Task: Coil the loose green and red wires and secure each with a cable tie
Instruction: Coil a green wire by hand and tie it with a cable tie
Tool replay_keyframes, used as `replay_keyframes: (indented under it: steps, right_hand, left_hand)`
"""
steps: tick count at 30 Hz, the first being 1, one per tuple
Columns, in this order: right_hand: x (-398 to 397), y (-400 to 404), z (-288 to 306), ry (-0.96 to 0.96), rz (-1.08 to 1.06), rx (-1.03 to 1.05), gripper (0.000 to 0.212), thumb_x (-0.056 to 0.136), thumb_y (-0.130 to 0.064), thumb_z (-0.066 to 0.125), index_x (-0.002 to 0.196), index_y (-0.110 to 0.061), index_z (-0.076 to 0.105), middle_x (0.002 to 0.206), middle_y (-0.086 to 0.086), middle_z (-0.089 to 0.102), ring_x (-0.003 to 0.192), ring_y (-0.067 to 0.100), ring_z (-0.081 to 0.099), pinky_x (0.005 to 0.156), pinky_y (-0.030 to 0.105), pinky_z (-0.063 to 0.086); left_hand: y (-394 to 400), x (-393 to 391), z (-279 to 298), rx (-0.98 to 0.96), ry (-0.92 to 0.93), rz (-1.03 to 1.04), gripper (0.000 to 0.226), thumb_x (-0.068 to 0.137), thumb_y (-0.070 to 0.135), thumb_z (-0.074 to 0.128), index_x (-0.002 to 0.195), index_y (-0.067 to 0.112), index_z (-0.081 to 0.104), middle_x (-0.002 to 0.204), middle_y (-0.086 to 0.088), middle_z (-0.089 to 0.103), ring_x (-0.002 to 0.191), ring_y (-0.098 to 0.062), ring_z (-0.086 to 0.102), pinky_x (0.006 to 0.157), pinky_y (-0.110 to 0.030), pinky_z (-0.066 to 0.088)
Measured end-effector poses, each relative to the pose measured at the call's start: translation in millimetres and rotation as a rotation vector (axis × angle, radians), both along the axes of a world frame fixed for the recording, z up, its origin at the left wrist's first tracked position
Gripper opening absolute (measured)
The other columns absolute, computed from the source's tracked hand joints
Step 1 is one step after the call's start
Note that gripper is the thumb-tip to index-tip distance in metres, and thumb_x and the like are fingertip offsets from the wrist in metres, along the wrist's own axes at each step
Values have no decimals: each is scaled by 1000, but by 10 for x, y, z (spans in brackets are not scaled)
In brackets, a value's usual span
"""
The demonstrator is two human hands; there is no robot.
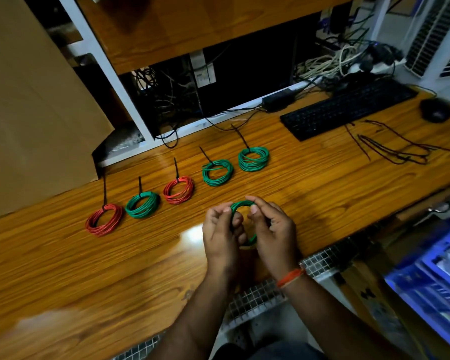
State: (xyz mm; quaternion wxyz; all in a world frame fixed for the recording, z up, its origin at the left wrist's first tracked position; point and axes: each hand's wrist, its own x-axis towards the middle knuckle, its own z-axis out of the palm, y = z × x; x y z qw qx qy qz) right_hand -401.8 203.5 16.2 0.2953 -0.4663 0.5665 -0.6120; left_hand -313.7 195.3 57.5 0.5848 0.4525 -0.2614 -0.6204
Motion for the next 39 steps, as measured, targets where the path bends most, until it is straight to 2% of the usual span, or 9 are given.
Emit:
replay_keyframes:
  steps: [5, 11, 15, 17, 20, 23, 29, 33, 39]
  right_hand:
    - [-119, -102, 140, -31, 159, 119, 25, 101, -14, 63, 119, -26, 76, 117, -3, 72, 112, 8, 66, 92, 21, 52]
    - [-377, -261, 358, -6, 344, 306, 22, 92, 0, 71, 107, -15, 79, 102, 1, 79, 99, 13, 73, 87, 28, 59]
    - [-360, -314, 498, 284, 326, 251, 15, 91, 0, 72, 93, -14, 77, 81, 5, 76, 73, 12, 70, 71, 30, 58]
    - [-333, -344, 562, 502, 233, 161, 14, 91, -4, 71, 90, -18, 73, 76, -2, 72, 69, 6, 69, 65, 21, 53]
    - [-225, -397, 615, 588, 134, 33, 11, 93, -5, 68, 92, -16, 71, 84, -2, 70, 67, 2, 70, 62, 15, 52]
    - [-75, -425, 640, 424, 83, 5, 9, 95, -4, 67, 96, -12, 72, 86, 3, 72, 70, 3, 73, 63, 18, 57]
    - [130, -442, 367, 191, 79, 136, 11, 85, -30, 69, 92, -26, 77, 76, 0, 73, 69, 19, 64, 68, 56, 58]
    - [88, -391, 411, 324, 263, 181, 26, 94, -21, 59, 109, -18, 80, 103, -7, 77, 102, 6, 69, 92, 38, 56]
    - [-53, -412, 531, 515, 351, 229, 54, 100, -62, 41, 99, -24, 79, 98, -8, 72, 99, 3, 64, 87, 34, 52]
  left_hand:
    - [-225, 153, -11, 13, -51, -20, 13, 107, 7, 41, 101, 13, 50, 55, 4, 47, 43, -5, 34, 40, -18, 28]
    - [-420, 394, -53, -39, -230, -83, 16, 103, 11, 48, 90, 16, 57, 57, 6, 50, 48, -9, 39, 45, -23, 31]
    - [-482, 537, -71, -168, -417, -130, 11, 88, 25, 57, 87, 17, 64, 65, 5, 57, 60, -11, 50, 55, -29, 40]
    - [-499, 592, -62, -216, -464, -133, 8, 92, 18, 62, 85, 16, 65, 65, 8, 61, 62, -9, 53, 58, -26, 44]
    - [-524, 643, -51, -209, -399, -147, 18, 99, 4, 58, 83, 12, 61, 60, 8, 57, 55, -8, 48, 51, -25, 39]
    - [-550, 673, -18, -222, -286, -175, 10, 92, 15, 61, 82, 14, 58, 57, 8, 52, 51, -7, 42, 48, -25, 34]
    - [-675, 745, 32, -204, -106, -159, 5, 87, 16, 57, 84, 14, 53, 53, 4, 44, 43, -8, 33, 42, -18, 27]
    - [-721, 739, -38, -171, -166, -109, 17, 101, 2, 50, 88, 13, 51, 56, 4, 48, 46, -8, 37, 45, -24, 29]
    - [-743, 633, -110, -162, -190, -129, 17, 103, 9, 56, 88, 14, 51, 57, 4, 49, 48, -12, 39, 48, -26, 32]
